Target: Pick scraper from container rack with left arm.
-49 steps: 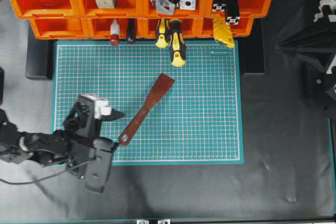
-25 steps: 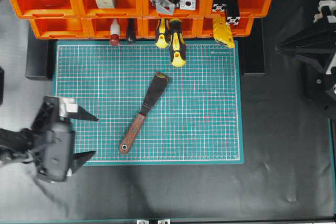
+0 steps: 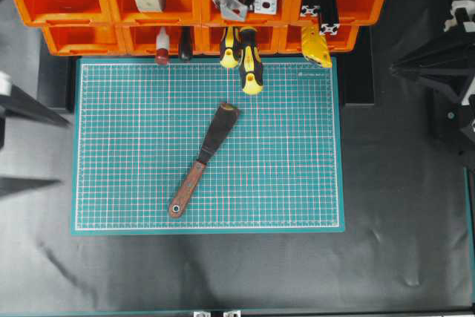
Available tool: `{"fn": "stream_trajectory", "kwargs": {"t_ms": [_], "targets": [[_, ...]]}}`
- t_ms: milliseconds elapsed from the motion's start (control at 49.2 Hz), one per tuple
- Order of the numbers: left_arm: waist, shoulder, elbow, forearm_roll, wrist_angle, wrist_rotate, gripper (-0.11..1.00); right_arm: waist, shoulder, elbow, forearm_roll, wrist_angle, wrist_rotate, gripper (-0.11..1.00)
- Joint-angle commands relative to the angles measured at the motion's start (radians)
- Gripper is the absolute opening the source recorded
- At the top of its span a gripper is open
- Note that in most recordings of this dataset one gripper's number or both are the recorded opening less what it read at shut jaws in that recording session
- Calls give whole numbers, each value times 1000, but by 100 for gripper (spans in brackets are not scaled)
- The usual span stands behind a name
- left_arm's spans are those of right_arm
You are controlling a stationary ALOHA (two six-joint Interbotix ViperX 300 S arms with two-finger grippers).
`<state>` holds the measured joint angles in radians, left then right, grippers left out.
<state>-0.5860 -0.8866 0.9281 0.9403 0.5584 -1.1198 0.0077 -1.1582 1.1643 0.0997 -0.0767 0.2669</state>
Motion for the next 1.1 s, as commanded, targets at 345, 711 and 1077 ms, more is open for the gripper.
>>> {"fn": "stream_trajectory", "kwargs": {"t_ms": [345,711,1077], "targets": [[67,-328,49,6,54,118,88,-2,0,-23,0,-29,-6,-1],[107,-379,94,6,60,109,88,-6,-5,-25,-5,-29,-11,-1],[121,-387,91,6,89,98,88,-9,-5,-28,-57,-31,-61,-1]]}}
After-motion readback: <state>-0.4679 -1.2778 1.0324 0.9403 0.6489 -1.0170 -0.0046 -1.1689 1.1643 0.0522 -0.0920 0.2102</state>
